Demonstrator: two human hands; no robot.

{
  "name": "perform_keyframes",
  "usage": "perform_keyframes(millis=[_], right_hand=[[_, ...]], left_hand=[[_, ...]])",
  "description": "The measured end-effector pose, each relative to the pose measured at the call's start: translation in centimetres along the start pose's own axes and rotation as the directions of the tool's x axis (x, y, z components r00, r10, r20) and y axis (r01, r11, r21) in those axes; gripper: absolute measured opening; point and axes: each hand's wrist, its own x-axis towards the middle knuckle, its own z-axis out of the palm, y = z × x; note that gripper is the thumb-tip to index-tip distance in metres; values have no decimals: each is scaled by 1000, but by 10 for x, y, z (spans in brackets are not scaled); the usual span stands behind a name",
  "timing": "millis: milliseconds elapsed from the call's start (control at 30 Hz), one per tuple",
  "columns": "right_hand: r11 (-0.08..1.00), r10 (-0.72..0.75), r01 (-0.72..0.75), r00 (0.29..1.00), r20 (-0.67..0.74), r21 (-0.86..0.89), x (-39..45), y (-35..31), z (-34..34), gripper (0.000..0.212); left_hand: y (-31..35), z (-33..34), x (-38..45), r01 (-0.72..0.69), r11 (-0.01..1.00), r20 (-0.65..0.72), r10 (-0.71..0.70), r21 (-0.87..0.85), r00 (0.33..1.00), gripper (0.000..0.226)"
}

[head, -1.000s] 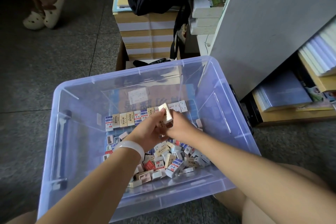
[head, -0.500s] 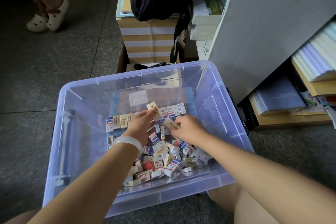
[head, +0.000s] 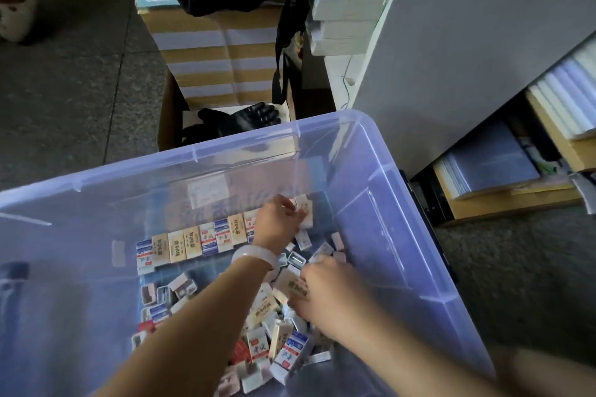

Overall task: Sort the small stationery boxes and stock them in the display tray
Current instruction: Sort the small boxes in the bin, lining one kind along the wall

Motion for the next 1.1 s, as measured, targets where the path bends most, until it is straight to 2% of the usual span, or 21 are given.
perform_keyframes(millis=[67,100,167,267,333,400,467,533,600,667,700,733,833,933,1000,1033,1100], right_hand=[[999,-44,43,998,-41,-17,-1,-4,-4,33],[998,-57,55,997,-47,-25,-1,-3,-6,33],[998,-56,56,996,-66,7,-2,-1,-9,33],[983,-18,38,993,-114,178,-2,1,-13,28],[965,-16,52,990,-137,257,-5,-1,-17,22],[956,-17,60,988,-150,286,-11,-3,-21,23],[956,-15,59,988,-153,288,-18,-3,-24,31],[958,-9,48,990,-137,282,-25,-2,-27,38],[960,-13,49,991,-132,275,-28,-1,-30,37],[959,-10,46,991,-132,278,-28,0,-32,30],[960,-8,43,992,-128,277,-28,-1,-32,30],[962,-9,41,993,-120,269,-28,-1,-31,34],[968,-9,32,996,-91,249,-28,-3,-31,41],[966,-14,38,995,-96,254,-28,-2,-30,38],[960,-26,53,995,-100,274,-28,-2,-31,28],[957,-32,61,994,-105,283,-28,-3,-31,24],[955,-36,69,993,-116,290,-29,-3,-31,25]], left_hand=[[-3,8,4,-132,972,38,127,193,991,25],[-4,10,5,-181,957,56,173,227,983,26],[-5,12,10,-241,952,87,228,189,970,26],[-2,11,14,-285,959,114,284,-5,952,18],[-4,12,15,-314,947,102,320,-67,942,21],[-11,16,15,-383,924,63,383,-19,921,20],[-19,21,13,-484,866,32,484,126,875,17],[-23,24,10,-576,767,19,596,283,803,16],[-25,24,10,-677,576,16,756,458,654,22],[-32,22,14,-760,294,150,878,579,454,29],[-36,19,17,-783,179,255,882,595,396,33],[-40,16,19,-797,102,353,858,595,373,38],[-50,14,24,-773,6,485,776,634,403,46],[-50,19,20,-686,-9,485,713,728,506,53],[-50,19,18,-647,22,444,710,763,547,60],[-51,18,18,-648,29,437,714,761,546,60],[-58,12,18,-687,-2,473,727,726,498,52]])
